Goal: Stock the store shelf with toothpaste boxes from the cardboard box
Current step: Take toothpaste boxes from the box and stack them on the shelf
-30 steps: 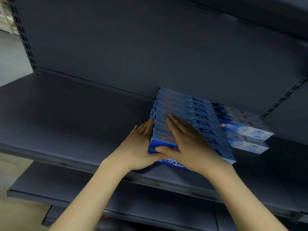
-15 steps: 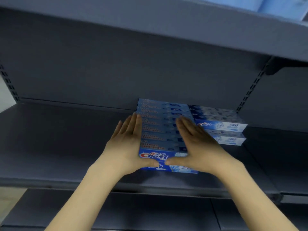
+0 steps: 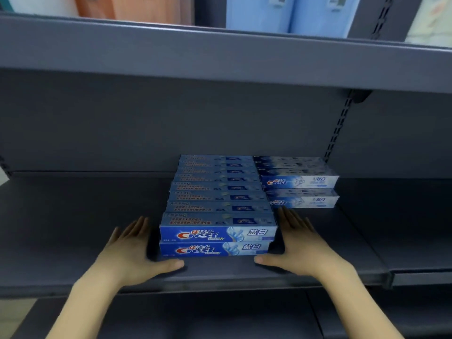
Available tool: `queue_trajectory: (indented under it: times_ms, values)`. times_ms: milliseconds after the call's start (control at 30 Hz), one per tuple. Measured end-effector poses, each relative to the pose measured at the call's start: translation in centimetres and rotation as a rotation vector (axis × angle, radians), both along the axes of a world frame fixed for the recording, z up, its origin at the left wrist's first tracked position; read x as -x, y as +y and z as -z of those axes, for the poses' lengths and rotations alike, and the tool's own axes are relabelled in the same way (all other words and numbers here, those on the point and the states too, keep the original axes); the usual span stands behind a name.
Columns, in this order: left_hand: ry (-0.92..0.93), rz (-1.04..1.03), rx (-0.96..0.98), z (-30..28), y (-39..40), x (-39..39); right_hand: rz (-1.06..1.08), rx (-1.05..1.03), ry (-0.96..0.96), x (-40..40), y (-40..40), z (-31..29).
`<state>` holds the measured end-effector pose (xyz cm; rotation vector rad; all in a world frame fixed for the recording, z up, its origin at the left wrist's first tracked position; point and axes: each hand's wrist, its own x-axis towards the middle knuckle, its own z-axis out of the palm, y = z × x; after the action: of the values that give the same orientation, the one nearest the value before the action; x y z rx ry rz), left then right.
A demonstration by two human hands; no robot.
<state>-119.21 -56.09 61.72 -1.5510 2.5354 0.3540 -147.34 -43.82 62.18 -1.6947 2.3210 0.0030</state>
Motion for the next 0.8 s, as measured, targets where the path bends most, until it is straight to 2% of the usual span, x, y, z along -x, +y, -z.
queue_trajectory:
  times_ms: [200,800]
  values:
    - [0.131,0.097,-0.037,2.1,-0.7,1.5,-0.090,0.023,-0.030,0.1,-1.4,0.7]
    - [0.145,0.155,-0.080,2.5,-2.6,1.7,-0.166,-0.032,-0.116,1.0,-3.1,2.1]
